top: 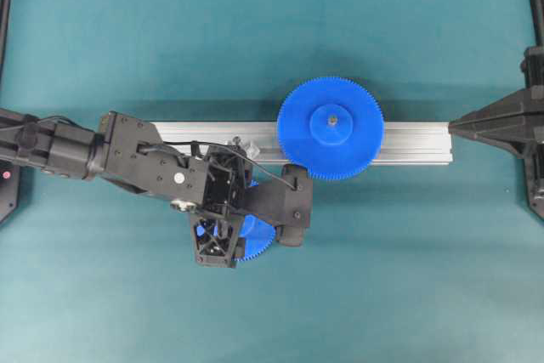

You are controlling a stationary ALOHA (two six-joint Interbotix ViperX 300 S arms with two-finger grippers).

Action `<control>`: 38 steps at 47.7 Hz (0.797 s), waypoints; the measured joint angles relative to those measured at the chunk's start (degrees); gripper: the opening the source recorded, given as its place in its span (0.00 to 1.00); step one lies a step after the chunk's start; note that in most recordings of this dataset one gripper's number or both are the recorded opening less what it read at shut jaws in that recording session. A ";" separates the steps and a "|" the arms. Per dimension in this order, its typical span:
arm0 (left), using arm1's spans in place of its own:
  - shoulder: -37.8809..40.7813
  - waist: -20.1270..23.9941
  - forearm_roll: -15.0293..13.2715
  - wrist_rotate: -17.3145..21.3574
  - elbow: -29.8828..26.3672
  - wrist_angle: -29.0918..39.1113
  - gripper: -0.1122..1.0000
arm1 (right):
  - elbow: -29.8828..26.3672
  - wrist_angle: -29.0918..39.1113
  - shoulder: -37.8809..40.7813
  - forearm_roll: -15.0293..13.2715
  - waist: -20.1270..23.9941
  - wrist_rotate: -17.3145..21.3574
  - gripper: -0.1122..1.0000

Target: Insert the small gear onto the shaft.

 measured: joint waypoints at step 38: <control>0.18 0.00 0.09 -2.72 2.37 -5.27 0.93 | 0.09 0.00 0.00 0.00 0.00 0.18 0.11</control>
